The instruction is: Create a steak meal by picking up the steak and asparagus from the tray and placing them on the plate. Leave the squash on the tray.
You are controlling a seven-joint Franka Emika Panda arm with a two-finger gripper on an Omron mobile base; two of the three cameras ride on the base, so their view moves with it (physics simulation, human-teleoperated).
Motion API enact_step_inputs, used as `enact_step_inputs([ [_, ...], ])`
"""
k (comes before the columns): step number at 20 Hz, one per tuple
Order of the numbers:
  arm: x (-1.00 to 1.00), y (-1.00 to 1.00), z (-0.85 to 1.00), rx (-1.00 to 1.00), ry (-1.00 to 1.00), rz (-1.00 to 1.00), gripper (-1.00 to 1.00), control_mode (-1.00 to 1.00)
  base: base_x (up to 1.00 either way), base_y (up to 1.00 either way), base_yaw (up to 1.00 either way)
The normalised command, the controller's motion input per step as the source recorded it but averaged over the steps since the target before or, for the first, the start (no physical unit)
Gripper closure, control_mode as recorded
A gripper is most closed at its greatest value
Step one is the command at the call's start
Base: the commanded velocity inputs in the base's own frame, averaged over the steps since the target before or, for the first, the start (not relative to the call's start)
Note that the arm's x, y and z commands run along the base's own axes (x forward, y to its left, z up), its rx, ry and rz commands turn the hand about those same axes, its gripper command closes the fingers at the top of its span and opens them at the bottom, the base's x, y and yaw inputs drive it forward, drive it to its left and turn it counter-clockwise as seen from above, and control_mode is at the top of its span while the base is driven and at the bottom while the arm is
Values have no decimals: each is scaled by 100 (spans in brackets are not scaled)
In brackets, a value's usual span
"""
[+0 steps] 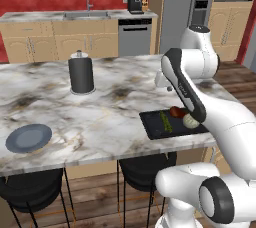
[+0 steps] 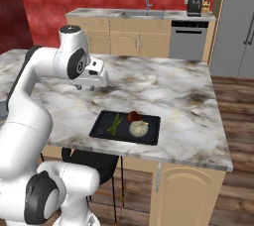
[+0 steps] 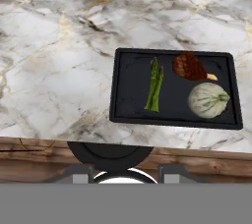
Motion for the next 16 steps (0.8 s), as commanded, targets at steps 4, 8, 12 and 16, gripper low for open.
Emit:
enact_step_inputs([
  [4, -18, 0, -3, 0, -1, 0, -100, -100, 0, 0, 0],
  [8, -38, 0, -11, 0, 0, 0, -100, -100, 0, 0, 0],
  [12, -28, 0, -17, 0, 0, 0, -100, -100, 0, 0, 0],
  [16, -3, 0, -16, 0, 0, 0, -100, -100, 0, 0, 0],
])
